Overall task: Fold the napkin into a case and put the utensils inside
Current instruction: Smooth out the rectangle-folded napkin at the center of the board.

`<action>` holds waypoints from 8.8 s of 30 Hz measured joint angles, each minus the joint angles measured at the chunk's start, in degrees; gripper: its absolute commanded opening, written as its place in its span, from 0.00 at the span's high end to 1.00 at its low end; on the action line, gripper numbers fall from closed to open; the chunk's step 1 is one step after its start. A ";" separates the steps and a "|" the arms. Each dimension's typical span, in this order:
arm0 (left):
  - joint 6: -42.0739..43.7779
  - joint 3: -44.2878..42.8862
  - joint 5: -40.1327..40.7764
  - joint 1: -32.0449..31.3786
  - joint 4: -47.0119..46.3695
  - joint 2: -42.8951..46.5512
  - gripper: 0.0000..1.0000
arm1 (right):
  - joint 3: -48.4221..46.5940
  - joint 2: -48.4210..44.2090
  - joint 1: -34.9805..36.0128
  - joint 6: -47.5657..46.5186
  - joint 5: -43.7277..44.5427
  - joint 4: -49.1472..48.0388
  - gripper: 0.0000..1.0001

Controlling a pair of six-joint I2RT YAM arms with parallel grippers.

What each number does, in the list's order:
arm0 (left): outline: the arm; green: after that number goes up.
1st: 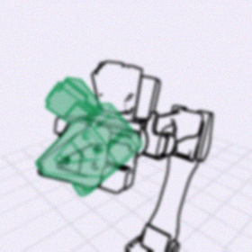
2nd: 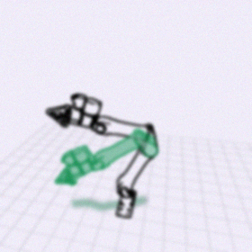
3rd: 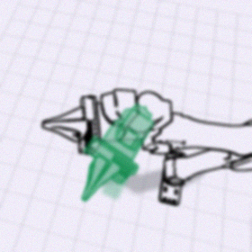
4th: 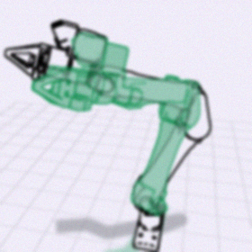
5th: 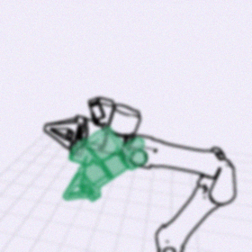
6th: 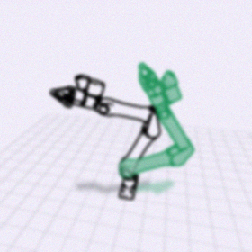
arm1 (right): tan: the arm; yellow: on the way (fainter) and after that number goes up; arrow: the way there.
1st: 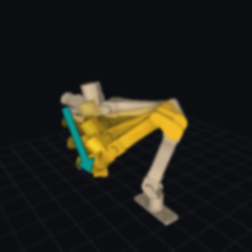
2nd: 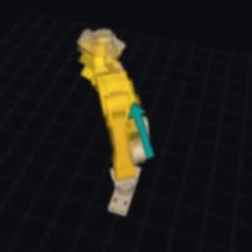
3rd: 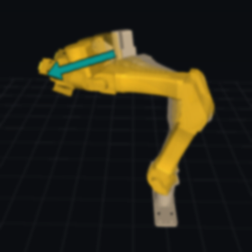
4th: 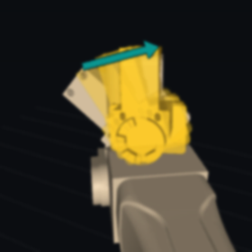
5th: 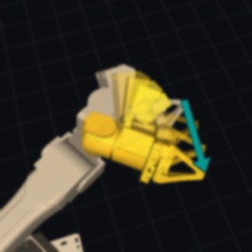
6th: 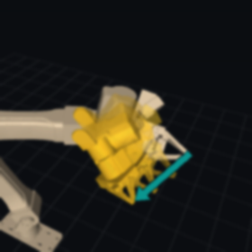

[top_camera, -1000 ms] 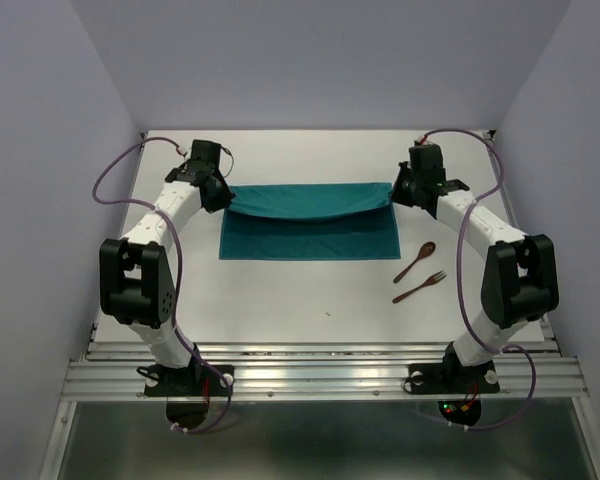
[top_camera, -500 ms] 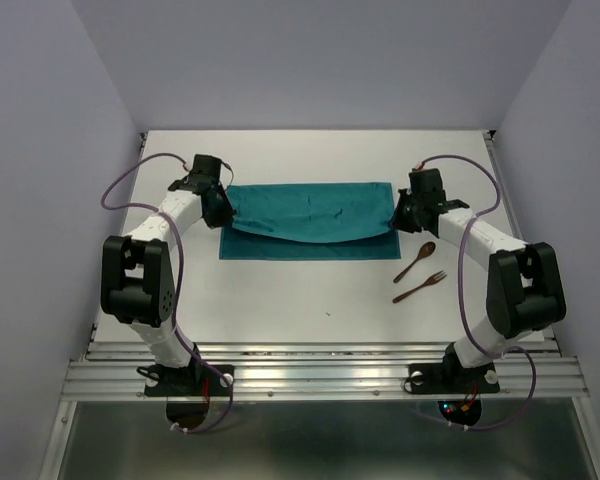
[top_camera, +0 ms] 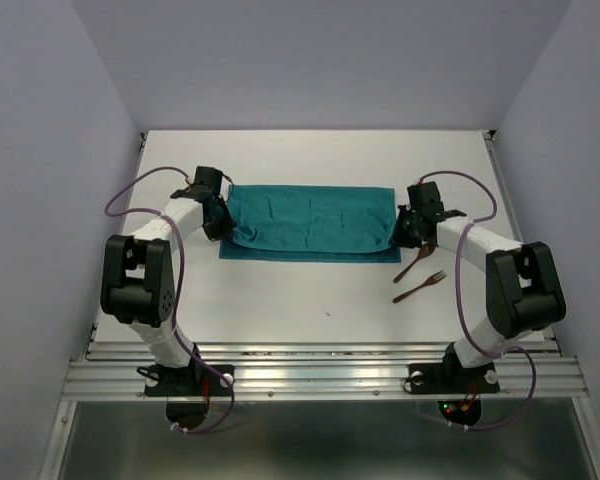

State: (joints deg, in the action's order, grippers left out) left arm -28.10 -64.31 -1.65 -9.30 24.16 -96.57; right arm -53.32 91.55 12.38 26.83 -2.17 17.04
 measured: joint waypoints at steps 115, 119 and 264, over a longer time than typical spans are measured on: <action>-0.72 -9.42 2.38 -3.45 -0.76 -4.83 0.47 | -7.17 1.42 -1.18 0.07 6.62 5.64 0.85; -1.09 -13.62 0.83 -3.45 -1.68 -9.38 0.45 | -14.80 7.10 -1.92 0.20 5.38 5.75 0.84; 2.19 -12.79 -2.82 -2.19 -8.44 -15.91 0.56 | -15.17 19.17 -11.93 2.64 -8.81 -5.62 0.86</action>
State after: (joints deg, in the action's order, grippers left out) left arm -25.91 -77.10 -4.47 -11.49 15.73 -112.49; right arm -68.49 110.72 0.45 29.47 -10.98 11.42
